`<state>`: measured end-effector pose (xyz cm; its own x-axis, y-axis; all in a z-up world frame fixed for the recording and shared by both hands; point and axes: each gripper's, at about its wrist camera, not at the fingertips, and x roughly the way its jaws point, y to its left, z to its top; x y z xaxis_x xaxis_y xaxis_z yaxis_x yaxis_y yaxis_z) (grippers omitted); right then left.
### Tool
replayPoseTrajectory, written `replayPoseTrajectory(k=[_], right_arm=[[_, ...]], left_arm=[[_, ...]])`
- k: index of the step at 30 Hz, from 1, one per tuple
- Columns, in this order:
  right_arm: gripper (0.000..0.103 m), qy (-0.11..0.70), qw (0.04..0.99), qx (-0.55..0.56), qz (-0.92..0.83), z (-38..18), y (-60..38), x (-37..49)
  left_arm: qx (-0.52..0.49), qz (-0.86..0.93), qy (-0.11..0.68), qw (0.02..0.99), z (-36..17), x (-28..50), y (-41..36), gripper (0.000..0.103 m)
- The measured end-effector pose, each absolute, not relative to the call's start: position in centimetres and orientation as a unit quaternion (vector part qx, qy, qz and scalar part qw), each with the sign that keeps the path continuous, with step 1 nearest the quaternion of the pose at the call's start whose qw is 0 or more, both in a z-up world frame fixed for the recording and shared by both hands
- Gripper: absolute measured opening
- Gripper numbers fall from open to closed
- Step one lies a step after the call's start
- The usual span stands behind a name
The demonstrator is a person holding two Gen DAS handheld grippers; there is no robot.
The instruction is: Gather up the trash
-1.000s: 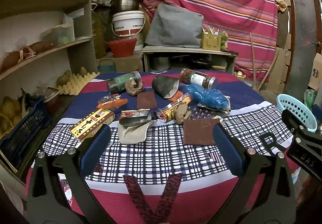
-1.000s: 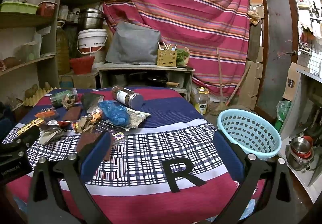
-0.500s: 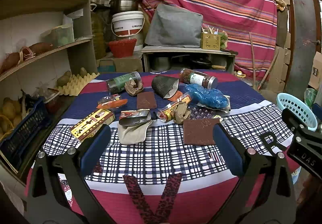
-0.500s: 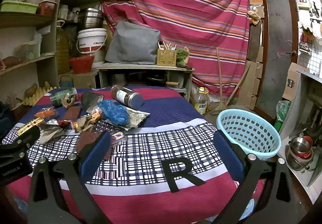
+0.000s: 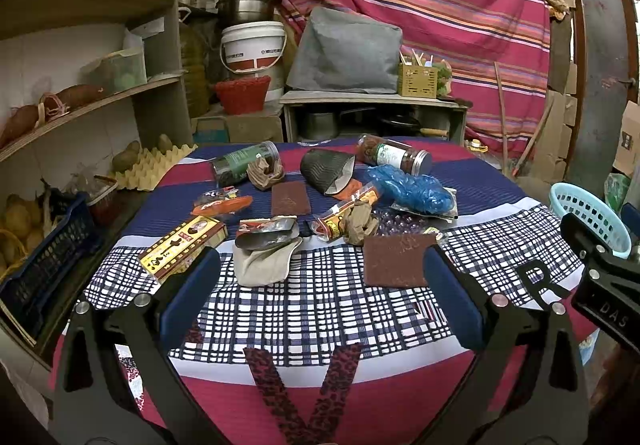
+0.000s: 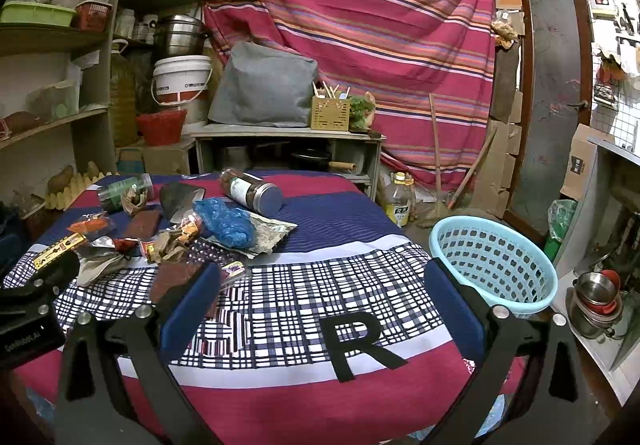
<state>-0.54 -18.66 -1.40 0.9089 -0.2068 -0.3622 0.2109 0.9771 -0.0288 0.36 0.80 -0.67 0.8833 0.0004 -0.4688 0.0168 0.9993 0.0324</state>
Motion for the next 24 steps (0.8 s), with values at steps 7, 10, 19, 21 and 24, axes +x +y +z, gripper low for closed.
replayPoseTrajectory(k=[7, 10, 19, 21, 24], right_arm=[[0.099, 0.185, 0.977, 0.004, -0.107, -1.38, -18.7, -0.54], [0.099, 0.185, 0.977, 0.004, -0.108, -1.45, -18.85, -0.59], [0.099, 0.185, 0.977, 0.004, -0.108, -1.43, -18.78, -0.56], [0.099, 0.185, 0.977, 0.004, -0.108, -1.43, -18.78, -0.54], [0.099, 0.186, 0.977, 0.004, -0.108, -1.42, -18.77, -0.54]], left_arm=[[0.019, -0.004, 0.242, 0.97, -0.67, 0.38, 0.8, 0.098], [0.019, -0.004, 0.242, 0.97, -0.71, 0.32, 0.72, 0.098], [0.019, -0.005, 0.242, 0.97, -0.69, 0.34, 0.69, 0.098], [0.019, -0.004, 0.242, 0.97, -0.68, 0.33, 0.66, 0.098], [0.019, -0.004, 0.242, 0.97, -0.67, 0.33, 0.67, 0.098]])
